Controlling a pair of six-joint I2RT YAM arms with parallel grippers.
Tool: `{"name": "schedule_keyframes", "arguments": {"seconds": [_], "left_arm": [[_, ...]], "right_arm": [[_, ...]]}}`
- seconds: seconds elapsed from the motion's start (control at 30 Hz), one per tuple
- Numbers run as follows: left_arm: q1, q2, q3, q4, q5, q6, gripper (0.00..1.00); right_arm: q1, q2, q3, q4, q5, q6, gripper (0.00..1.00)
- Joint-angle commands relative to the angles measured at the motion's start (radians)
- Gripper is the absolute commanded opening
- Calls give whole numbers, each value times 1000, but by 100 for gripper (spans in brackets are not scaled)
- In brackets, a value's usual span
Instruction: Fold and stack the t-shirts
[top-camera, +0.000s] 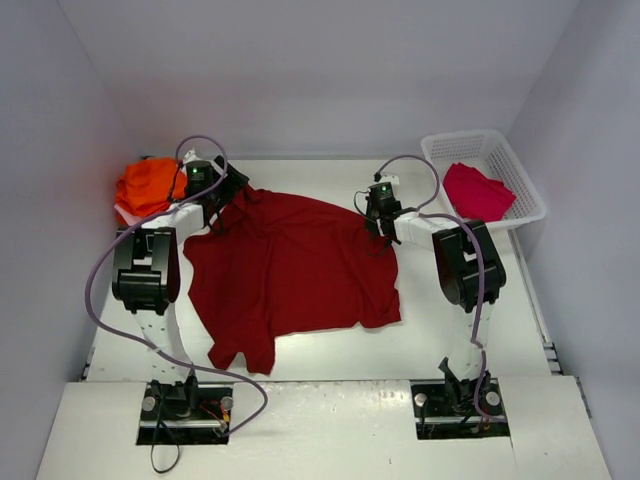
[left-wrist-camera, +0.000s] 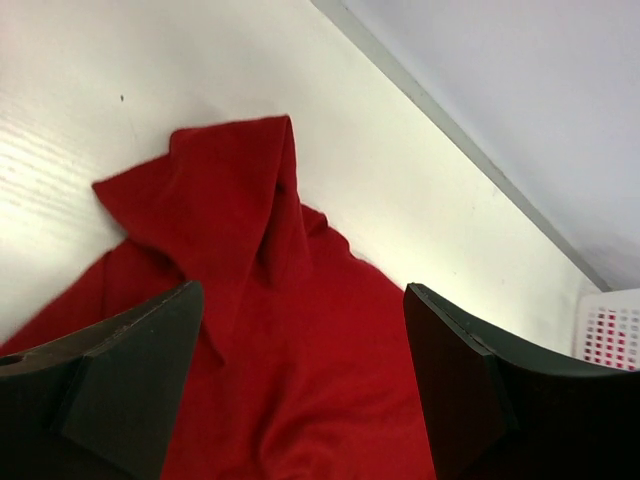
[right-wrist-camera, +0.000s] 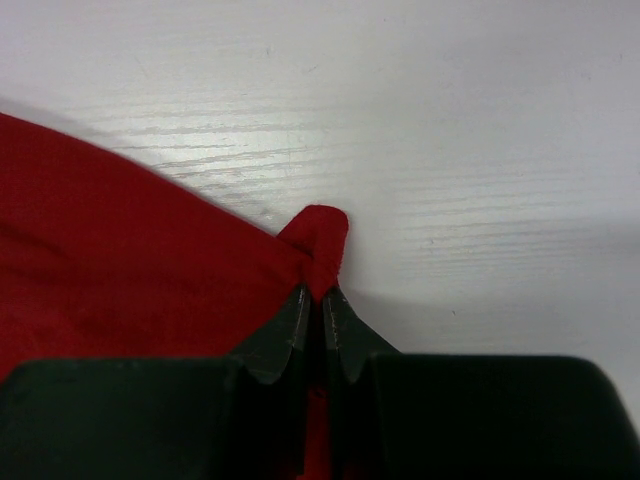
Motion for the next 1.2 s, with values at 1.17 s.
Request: {"name": "schedule_keyframes", "arguments": {"seconds": [1.17], "left_arm": [[17,116,166,-81,-86,66,76]], "right_arm": [[4,-39,-18,17,33,-32,0]]}}
